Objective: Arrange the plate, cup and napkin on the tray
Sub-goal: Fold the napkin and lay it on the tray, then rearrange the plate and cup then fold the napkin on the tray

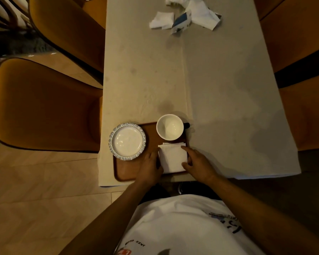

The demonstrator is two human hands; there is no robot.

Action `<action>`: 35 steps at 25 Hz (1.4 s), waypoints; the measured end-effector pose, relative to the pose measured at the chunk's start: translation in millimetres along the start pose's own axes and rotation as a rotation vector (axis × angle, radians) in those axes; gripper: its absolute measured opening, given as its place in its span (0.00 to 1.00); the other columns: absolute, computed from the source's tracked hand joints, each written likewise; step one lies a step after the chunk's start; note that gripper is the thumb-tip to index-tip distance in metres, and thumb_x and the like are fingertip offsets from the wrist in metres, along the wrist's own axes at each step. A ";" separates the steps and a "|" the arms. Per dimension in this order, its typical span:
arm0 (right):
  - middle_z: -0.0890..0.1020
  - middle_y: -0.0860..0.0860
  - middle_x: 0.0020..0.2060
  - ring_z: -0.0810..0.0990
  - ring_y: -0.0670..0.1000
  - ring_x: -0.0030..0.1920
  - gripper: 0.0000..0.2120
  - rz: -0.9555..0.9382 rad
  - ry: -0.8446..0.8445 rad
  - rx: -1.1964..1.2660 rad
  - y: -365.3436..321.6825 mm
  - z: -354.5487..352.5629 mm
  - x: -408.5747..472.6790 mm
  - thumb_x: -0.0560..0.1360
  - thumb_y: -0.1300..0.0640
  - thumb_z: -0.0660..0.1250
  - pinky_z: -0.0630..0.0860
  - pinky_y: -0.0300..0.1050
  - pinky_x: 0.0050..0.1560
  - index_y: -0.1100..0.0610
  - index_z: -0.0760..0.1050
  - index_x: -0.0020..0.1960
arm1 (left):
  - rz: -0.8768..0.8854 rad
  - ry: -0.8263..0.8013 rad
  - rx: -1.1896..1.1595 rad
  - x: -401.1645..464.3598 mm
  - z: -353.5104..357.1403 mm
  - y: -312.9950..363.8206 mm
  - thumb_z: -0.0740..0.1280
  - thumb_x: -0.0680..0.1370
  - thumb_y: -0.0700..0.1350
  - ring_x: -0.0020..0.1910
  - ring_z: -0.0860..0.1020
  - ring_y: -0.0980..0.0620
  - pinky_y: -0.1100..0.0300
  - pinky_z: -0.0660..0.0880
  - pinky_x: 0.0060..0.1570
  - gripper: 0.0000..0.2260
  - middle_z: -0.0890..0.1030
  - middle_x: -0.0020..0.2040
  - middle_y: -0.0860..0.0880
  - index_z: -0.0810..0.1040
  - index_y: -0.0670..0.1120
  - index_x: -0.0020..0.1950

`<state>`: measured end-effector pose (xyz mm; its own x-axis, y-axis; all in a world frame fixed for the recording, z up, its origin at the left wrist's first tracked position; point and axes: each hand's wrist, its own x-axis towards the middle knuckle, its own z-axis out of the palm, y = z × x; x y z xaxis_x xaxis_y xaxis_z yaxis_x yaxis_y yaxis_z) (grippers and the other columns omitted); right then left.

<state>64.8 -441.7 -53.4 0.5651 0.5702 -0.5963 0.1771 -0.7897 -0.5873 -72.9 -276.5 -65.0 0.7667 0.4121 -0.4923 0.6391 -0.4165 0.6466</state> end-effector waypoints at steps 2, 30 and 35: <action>0.78 0.49 0.46 0.78 0.48 0.45 0.23 -0.033 0.045 0.033 -12.7 0.6 1.6 0.78 0.55 0.66 0.76 0.41 0.47 0.48 0.67 0.72 | -0.005 0.048 -0.018 -6.5 -4.2 0.5 0.68 0.73 0.43 0.51 0.77 0.50 0.49 0.79 0.50 0.25 0.77 0.58 0.47 0.67 0.50 0.68; 0.73 0.58 0.69 0.72 0.59 0.68 0.27 -0.054 0.163 0.027 -141.3 88.7 77.1 0.77 0.64 0.61 0.70 0.51 0.68 0.49 0.66 0.74 | 0.054 0.290 -0.132 11.4 -142.0 -111.6 0.64 0.78 0.36 0.53 0.81 0.40 0.53 0.78 0.48 0.18 0.83 0.57 0.40 0.76 0.45 0.67; 0.74 0.56 0.70 0.72 0.57 0.69 0.28 -0.055 0.174 0.069 -138.1 94.0 73.0 0.76 0.66 0.62 0.70 0.52 0.69 0.50 0.67 0.74 | 0.025 0.329 -0.187 7.1 -133.9 -110.7 0.66 0.76 0.36 0.54 0.81 0.44 0.59 0.75 0.50 0.19 0.83 0.59 0.43 0.76 0.45 0.67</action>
<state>5.9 -269.7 -67.3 0.6877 0.5595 -0.4627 0.1587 -0.7377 -0.6562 -146.5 -118.9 -62.1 0.7016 0.6545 -0.2817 0.5753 -0.2870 0.7660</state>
